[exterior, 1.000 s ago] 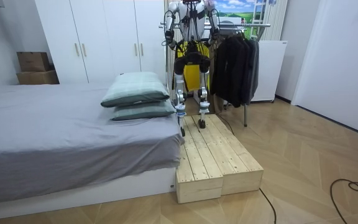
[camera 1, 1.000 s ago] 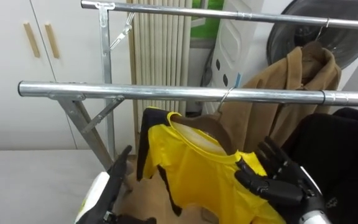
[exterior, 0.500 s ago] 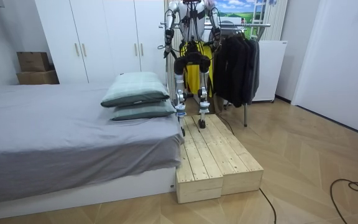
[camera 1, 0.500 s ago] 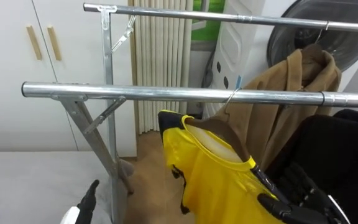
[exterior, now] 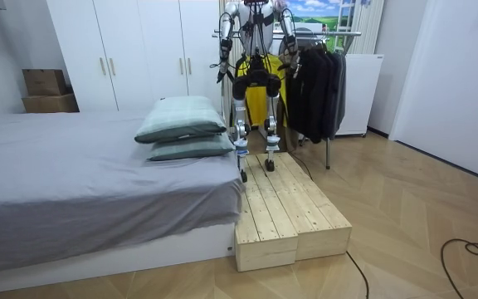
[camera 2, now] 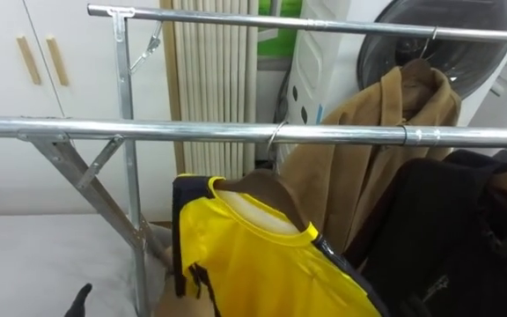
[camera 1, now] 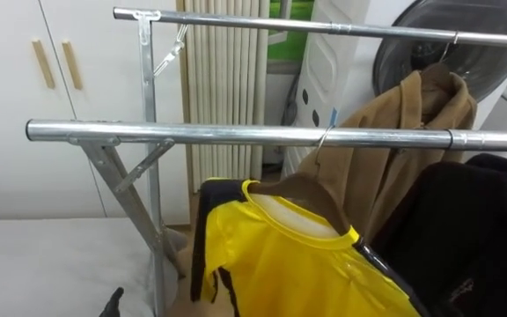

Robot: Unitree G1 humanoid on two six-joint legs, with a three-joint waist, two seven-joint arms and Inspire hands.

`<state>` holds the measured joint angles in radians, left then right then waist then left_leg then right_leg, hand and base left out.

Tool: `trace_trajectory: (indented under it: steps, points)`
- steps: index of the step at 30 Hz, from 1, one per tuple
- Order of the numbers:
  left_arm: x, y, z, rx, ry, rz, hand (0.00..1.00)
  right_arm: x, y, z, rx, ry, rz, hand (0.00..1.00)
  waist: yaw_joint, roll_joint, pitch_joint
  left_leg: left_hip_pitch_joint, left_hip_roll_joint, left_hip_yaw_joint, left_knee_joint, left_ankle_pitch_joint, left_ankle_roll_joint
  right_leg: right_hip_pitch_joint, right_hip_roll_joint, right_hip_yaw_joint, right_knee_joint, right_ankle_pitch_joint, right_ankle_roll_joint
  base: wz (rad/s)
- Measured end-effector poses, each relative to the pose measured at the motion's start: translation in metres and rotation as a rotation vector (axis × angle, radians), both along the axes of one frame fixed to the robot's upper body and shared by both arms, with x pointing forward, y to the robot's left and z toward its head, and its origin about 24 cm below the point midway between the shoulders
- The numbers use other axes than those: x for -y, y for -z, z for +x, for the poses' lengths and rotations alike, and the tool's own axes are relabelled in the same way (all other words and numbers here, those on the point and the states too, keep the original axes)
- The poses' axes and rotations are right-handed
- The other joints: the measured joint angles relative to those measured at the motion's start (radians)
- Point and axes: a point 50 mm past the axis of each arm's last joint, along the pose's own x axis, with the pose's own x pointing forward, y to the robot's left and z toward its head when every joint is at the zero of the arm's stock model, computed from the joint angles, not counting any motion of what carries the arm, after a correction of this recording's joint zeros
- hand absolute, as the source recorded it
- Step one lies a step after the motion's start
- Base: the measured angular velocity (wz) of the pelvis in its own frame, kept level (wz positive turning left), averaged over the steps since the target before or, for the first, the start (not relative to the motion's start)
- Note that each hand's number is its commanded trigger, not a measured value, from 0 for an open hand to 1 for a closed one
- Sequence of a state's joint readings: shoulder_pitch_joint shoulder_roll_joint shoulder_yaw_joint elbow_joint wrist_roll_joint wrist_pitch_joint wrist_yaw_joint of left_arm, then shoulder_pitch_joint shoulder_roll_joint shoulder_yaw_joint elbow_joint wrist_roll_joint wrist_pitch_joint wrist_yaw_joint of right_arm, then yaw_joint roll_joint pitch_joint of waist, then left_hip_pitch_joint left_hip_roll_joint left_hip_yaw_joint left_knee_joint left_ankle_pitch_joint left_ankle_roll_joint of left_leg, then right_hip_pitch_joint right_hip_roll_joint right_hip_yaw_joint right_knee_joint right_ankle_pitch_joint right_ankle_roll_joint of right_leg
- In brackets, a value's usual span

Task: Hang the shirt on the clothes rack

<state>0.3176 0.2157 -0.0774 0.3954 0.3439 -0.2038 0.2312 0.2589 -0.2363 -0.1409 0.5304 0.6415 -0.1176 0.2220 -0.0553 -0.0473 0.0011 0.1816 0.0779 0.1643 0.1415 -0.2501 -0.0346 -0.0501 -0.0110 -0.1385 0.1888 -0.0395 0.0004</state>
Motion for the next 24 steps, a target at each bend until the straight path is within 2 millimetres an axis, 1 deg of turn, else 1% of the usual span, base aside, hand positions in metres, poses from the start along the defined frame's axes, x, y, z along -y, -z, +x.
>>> trace_trajectory:
  steps: [3, 7, 11, 14, 17, 20, 24]
  points:
    - [-0.002, 0.006, -0.006, -0.033, -0.008, 0.001, 0.00, 0.001, 0.005, -0.010, -0.033, 0.007, 0.004, 0.00, 0.000, 0.001, -0.0007, 0.005, 0.001, 0.000, 0.000, 0.000, 0.000, 0.002, 0.000, 0.001, 0.002, -0.001, -0.001, 0.00]
    - [-0.005, 0.016, -0.016, -0.093, -0.022, 0.005, 0.00, 0.001, 0.012, -0.021, -0.073, 0.005, 0.014, 0.00, -0.001, -0.002, 0.0004, 0.004, 0.000, 0.001, -0.001, 0.000, 0.000, 0.000, 0.000, 0.002, 0.002, -0.001, -0.001, 0.00]
    - [-0.007, 0.025, -0.025, -0.142, -0.035, 0.007, 0.00, -0.001, 0.016, -0.025, -0.098, 0.000, 0.013, 0.00, 0.001, -0.003, 0.0000, 0.004, 0.001, 0.002, -0.009, -0.001, 0.000, -0.001, 0.001, 0.002, 0.001, -0.002, -0.001, 0.00]
    - [-0.010, 0.030, -0.034, -0.183, -0.052, 0.012, 0.00, 0.000, 0.023, -0.033, -0.144, 0.006, 0.009, 0.00, 0.003, -0.004, 0.0006, 0.002, 0.002, 0.001, -0.011, -0.001, -0.001, -0.002, 0.003, 0.002, -0.003, -0.002, -0.001, 0.00]
    - [-0.015, 0.031, -0.040, -0.195, -0.079, 0.016, 0.00, -0.002, 0.033, -0.046, -0.213, 0.006, 0.008, 0.00, 0.008, -0.004, 0.0000, 0.002, 0.003, 0.001, -0.010, -0.001, -0.001, -0.002, 0.004, 0.002, -0.004, -0.002, -0.001, 0.00]
    - [-0.019, 0.034, -0.045, -0.202, -0.105, 0.034, 0.00, -0.009, 0.042, -0.056, -0.282, -0.037, 0.000, 0.00, 0.008, -0.002, -0.0004, 0.002, 0.003, 0.001, -0.011, -0.001, -0.001, -0.001, 0.004, 0.002, -0.007, -0.002, 0.000, 0.00]
    - [-0.024, 0.045, -0.062, -0.278, -0.141, 0.050, 0.00, -0.017, 0.057, -0.079, -0.394, -0.042, 0.016, 0.00, 0.007, 0.003, -0.0023, 0.003, 0.003, -0.001, -0.014, -0.001, -0.001, 0.001, 0.004, 0.001, -0.012, -0.002, 0.000, 0.00]
